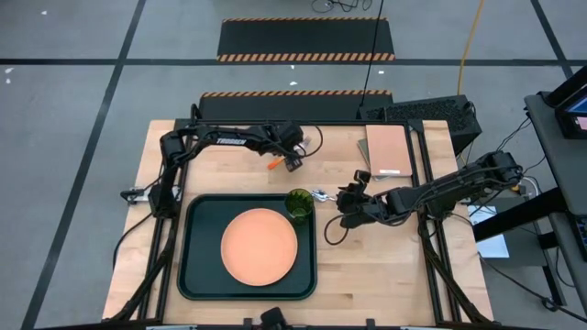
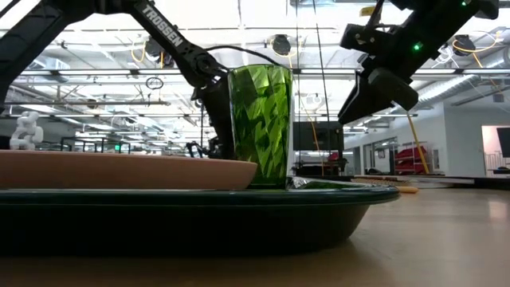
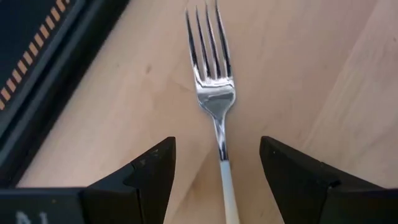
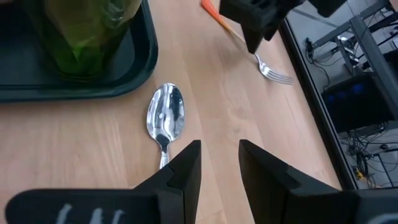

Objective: Pick and place plate/cup/fork/spoon on tray
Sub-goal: Put the orange fork on the black serving tray beside the light orange plate

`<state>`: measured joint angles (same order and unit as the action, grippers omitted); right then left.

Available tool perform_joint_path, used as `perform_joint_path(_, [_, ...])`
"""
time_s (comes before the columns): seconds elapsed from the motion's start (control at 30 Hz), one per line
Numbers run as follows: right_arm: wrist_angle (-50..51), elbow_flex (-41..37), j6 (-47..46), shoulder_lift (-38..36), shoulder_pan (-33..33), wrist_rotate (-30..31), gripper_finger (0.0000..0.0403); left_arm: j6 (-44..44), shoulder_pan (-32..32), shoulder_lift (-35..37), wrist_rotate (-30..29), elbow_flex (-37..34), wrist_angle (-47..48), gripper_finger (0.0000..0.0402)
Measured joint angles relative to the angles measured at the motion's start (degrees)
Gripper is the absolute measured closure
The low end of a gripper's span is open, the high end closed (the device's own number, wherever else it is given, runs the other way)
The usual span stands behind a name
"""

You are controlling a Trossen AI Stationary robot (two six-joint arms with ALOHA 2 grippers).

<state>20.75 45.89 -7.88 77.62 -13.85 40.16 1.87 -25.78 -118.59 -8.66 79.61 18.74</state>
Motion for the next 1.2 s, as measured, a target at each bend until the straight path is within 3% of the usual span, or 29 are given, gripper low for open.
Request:
perform_joint_path(0.43, [-0.4, 0.0, 0.6, 0.0, 0.0, 0.0, 0.03, 0.4, -0.7, -2.9, 3.1, 0.1, -1.8, 0.0176])
perform_joint_path(0.9, [-0.4, 0.0, 1.1, 0.0, 0.0, 0.1, 0.03, -0.9, -1.1, -3.1, -0.9, 0.1, -1.7, 0.0316])
perform_joint_path(1.2, [-0.4, 0.0, 1.5, 0.0, 0.0, 0.2, 0.03, -2.0, -1.1, -3.2, -4.3, 0.1, 0.9, 0.0368])
